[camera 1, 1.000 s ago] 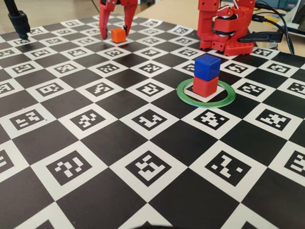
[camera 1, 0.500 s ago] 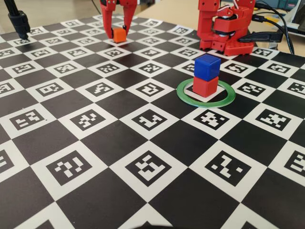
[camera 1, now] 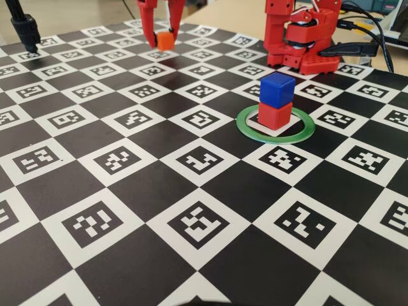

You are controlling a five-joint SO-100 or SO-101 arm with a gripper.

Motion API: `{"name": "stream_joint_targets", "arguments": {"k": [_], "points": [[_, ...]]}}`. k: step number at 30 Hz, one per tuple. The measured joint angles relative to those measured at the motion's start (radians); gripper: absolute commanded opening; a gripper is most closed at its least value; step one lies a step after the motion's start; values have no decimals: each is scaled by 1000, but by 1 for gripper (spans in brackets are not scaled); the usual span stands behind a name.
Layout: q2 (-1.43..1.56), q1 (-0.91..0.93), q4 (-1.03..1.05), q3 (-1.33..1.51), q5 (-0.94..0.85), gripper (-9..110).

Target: Grab the red cube then put it in the green circle then put the blue cube on top and finally the orange cube on top

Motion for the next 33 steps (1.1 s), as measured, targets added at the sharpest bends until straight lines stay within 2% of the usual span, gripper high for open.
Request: {"name": "stream_joint_targets", "arguments": {"k": [12,18,33], "points": [[164,-176,278,-150,146,8],[209,-376,360,-183,284,8],[242,-959,371,-183,730,9]]}}
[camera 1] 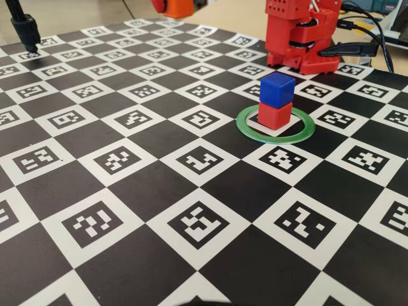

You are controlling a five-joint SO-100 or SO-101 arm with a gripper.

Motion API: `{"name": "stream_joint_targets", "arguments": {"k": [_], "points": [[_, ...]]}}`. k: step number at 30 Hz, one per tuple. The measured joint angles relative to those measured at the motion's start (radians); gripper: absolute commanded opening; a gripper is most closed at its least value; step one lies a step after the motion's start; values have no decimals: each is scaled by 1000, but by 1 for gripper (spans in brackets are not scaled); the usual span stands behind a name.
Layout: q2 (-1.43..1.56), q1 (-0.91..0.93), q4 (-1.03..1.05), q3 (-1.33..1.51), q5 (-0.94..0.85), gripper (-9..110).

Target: Grab the red cube then put it in the green circle then put the blue cube on top and finally the orange cube on top

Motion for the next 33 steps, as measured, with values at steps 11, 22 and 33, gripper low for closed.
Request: {"name": "stream_joint_targets", "arguments": {"k": [11,22,33], "points": [[44,-282,0,0,255,10],[44,-462,-25,29,448,10],[44,-517,-51,92,629,10]]}}
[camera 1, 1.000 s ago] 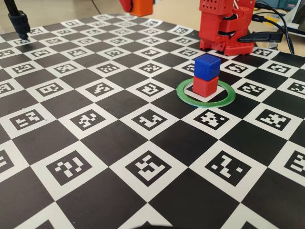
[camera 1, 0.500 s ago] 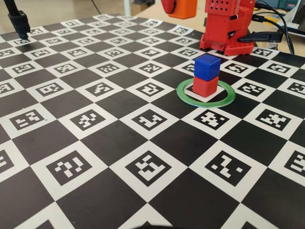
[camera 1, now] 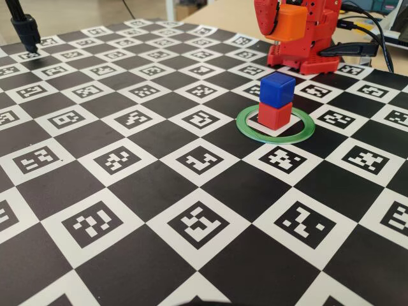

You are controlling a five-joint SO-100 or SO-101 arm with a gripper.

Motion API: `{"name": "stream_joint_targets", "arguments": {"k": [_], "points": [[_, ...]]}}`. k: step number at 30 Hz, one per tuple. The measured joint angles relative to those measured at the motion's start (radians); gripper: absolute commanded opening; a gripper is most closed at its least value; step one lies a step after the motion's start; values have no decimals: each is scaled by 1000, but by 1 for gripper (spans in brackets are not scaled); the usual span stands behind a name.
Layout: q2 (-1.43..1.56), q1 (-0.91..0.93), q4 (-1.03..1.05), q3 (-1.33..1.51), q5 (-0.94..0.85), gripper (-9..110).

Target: Grab the red cube then put it in the green circle then put the blue cube on top and finally the orange cube on top

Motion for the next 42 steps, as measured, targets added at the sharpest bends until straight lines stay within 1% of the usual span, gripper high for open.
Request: {"name": "stream_joint_targets", "arguments": {"k": [8,19,30,42], "points": [[0,8,-64,91,9,10],[0,11,-118,109,6,9],[5,38,-124,118,3,9],[129,107,-124,232,-40,9]]}}
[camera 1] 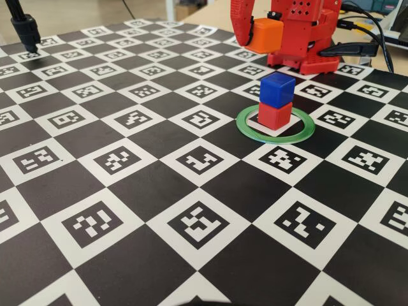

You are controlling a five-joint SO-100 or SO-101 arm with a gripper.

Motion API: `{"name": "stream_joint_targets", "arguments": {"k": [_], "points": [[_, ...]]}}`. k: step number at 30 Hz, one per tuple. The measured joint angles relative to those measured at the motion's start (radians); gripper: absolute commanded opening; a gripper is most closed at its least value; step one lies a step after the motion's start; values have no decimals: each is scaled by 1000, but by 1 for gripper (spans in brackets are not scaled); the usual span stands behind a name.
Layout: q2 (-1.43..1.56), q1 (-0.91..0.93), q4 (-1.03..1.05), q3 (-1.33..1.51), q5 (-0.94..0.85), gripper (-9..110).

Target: Grab the red cube then put it in the green circle then put the blue cube on top and finally the orange cube on top

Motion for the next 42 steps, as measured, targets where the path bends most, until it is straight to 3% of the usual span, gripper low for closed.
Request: {"name": "stream_joint_targets", "arguments": {"k": [21,42], "points": [[58,-144,-51,78,78,9],[37,-173,-101,100,57,9]]}}
